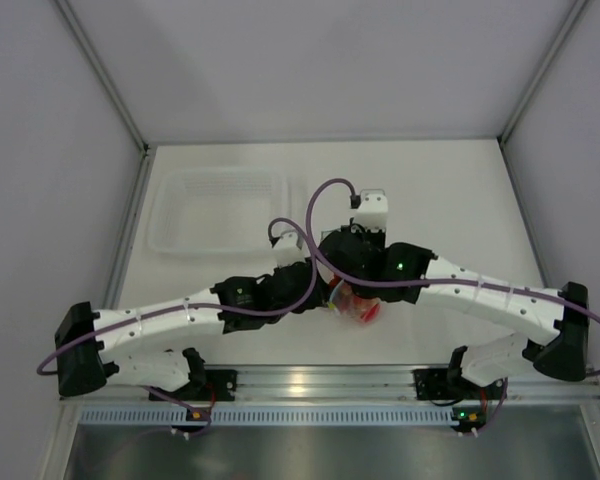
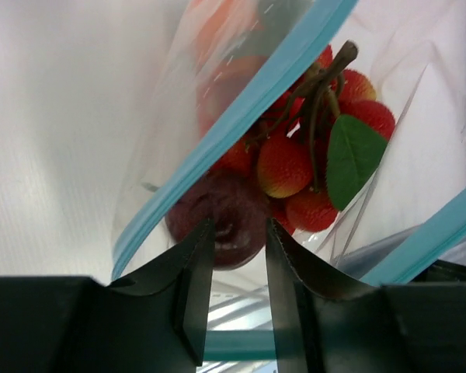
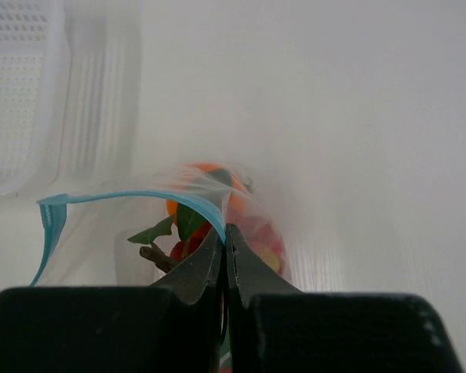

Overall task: Open the zip-top bag and remove the fake food
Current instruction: Pick up the fake fruit from the zipper food storage bag.

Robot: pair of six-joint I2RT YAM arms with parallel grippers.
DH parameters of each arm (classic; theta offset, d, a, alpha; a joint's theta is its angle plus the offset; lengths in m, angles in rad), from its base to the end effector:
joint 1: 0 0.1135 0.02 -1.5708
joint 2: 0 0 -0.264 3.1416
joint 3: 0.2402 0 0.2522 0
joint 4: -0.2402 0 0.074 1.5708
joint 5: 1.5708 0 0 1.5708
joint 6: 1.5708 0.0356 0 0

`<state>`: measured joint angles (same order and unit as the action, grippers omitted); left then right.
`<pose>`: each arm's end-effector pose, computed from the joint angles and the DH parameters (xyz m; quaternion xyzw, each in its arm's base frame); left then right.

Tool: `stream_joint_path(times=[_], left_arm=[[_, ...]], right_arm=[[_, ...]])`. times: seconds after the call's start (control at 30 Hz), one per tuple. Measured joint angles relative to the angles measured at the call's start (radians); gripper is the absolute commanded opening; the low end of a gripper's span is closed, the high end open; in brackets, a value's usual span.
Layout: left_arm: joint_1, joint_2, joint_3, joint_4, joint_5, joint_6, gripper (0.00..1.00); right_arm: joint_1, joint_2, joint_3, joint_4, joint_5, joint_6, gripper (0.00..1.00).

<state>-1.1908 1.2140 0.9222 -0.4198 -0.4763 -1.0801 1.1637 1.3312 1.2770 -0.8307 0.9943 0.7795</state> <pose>0.1115 -0.2351 0.2789 -0.0492 0.8876 -0.2766 0.3652 0.1321 0.2309 0.3443 -0.0006 0.8432 -0.0092 0.5376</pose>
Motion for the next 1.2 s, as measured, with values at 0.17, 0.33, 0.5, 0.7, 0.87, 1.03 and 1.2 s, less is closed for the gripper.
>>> stream_joint_path(times=[0.17,0.33,0.5,0.7,0.87,1.03,1.2], left_arm=[[0.008,-0.062,-0.062,-0.007,0.049,-0.025,0.53],[0.021,-0.058,-0.077,-0.014,0.082,-0.052,0.64],[0.023,-0.001,-0.077,-0.014,0.106,-0.063,0.71],[0.025,0.075,-0.077,-0.005,0.127,-0.070,0.82],[0.026,0.138,-0.077,0.071,0.173,-0.029,0.91],[0.026,0.148,-0.099,0.134,0.179,-0.013,0.88],[0.026,0.177,-0.104,0.164,0.160,-0.013,0.89]], right_arm=[[0.038,0.020,0.000,0.005,0.048,0.029,0.00],[0.086,0.022,0.000,0.015,0.069,0.047,0.00],[0.100,0.026,-0.014,0.026,0.070,0.071,0.00],[0.107,-0.004,-0.100,0.082,0.042,0.080,0.00],[0.108,-0.040,-0.139,0.135,-0.003,0.077,0.00],[0.108,-0.072,-0.172,0.190,-0.052,0.060,0.00],[0.108,-0.117,-0.221,0.263,-0.120,0.040,0.00]])
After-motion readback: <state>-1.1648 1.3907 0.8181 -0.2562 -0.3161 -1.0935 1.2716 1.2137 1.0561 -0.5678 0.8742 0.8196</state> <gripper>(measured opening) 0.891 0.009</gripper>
